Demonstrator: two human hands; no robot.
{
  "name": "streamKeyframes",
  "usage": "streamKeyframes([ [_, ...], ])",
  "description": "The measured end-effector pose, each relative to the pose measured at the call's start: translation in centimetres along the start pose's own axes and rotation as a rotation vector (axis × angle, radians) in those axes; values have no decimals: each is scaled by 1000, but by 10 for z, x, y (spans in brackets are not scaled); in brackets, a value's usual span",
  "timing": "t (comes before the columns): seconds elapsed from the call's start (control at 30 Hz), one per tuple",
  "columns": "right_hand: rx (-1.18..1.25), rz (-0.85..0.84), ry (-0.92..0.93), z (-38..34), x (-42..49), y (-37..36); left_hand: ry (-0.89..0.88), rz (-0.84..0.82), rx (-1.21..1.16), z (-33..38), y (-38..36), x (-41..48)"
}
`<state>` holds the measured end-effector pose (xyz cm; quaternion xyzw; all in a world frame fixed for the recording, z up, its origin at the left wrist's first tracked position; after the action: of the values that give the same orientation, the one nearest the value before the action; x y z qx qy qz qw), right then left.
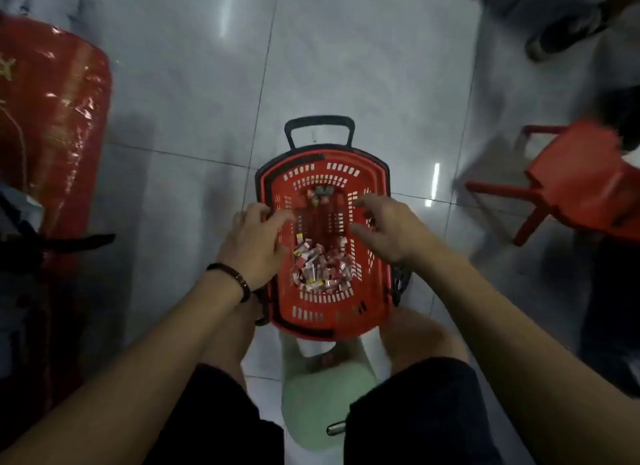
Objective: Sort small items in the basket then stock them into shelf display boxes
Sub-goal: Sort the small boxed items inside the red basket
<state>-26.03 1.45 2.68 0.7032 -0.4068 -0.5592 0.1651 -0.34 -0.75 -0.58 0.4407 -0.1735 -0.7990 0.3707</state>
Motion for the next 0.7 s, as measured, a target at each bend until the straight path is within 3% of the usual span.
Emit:
streamKeyframes([
  [0.2, -119, -126, -15, 57, 87, -123, 65, 80, 161, -80, -123, 69],
  [0.37, -564, -344, 103, 77, 114, -184, 66, 192, 173, -121, -182, 81],
  [0.53, -836, -266, 154, 77, 115, -207, 28, 313, 266, -126, -197, 91],
  [0.7, -954, -233, 174, 79, 80, -238, 66, 194, 263, -134, -201, 70],
])
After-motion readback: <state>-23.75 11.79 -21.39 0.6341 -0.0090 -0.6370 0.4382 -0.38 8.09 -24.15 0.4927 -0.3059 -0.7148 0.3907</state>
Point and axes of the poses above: each hand's wrist, its own x-axis towards the middle knuckle, its own y-axis out of the back of the hand, z = x × y, the point moved 1 cm from there along x, towards the middle knuckle, and after that the axes turned 13 degrees about -x, right-handed, at the moved point
